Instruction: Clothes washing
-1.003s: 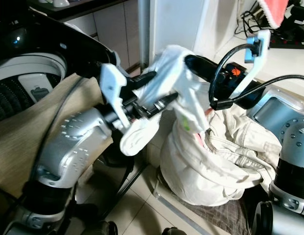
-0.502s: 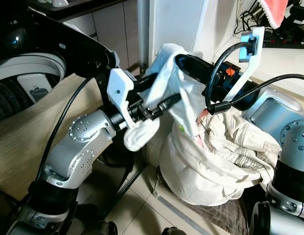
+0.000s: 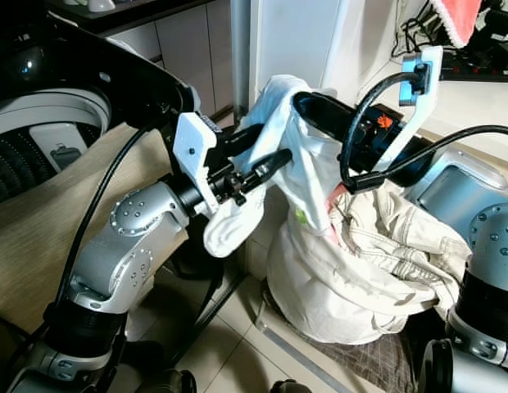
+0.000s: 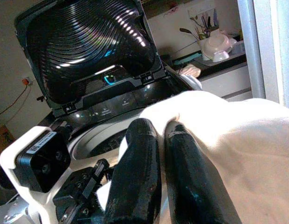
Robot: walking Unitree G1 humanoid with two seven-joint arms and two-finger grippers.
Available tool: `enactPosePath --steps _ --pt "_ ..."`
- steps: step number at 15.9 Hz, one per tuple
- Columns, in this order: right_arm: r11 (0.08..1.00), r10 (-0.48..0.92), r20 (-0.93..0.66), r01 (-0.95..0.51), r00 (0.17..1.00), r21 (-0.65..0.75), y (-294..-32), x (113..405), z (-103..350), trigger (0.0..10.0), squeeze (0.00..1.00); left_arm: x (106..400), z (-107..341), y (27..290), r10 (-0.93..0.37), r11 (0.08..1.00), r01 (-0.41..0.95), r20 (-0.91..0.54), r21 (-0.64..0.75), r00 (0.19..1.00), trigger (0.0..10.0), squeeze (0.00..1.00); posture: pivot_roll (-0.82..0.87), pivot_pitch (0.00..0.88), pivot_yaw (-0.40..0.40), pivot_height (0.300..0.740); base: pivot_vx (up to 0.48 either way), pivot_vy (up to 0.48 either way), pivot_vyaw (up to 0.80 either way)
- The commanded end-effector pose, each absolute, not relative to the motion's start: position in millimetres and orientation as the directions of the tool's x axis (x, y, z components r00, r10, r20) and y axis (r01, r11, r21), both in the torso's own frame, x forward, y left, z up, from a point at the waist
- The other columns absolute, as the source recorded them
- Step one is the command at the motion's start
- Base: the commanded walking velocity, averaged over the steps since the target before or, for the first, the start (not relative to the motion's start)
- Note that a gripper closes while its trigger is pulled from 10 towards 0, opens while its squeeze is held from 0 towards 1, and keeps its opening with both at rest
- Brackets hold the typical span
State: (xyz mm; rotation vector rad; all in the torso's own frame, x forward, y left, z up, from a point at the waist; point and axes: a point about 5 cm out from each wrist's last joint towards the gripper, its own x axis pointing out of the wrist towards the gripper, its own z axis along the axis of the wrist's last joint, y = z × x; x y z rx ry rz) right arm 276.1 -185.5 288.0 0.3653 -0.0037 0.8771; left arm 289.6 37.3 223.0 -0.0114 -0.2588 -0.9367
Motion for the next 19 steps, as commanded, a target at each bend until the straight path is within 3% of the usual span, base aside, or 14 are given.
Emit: enactPosePath --steps 1,18,19 --pt "0.580 0.754 0.158 -0.759 0.637 0.295 -185.2 272.1 291.3 0.0 0.00 289.4 223.0 38.8 -0.798 0.590 0.801 0.224 0.099 0.560 0.0 0.00 -0.07 0.026 0.013 0.740 0.000 0.000 0.00" --pt "0.582 0.755 0.153 -0.759 0.638 0.291 -181.8 272.5 291.5 0.0 0.00 296.1 223.9 47.7 -0.774 0.622 0.779 0.220 0.084 0.594 0.0 0.00 -0.07 0.026 0.010 0.740 0.000 0.000 0.00" --pt "0.584 0.753 0.155 -0.757 0.640 0.293 -181.9 272.9 291.6 4.4 1.00 298.5 225.8 50.4 -0.758 0.641 0.763 0.230 0.086 0.610 0.0 0.00 -0.07 0.026 0.010 0.740 0.000 0.000 0.00"
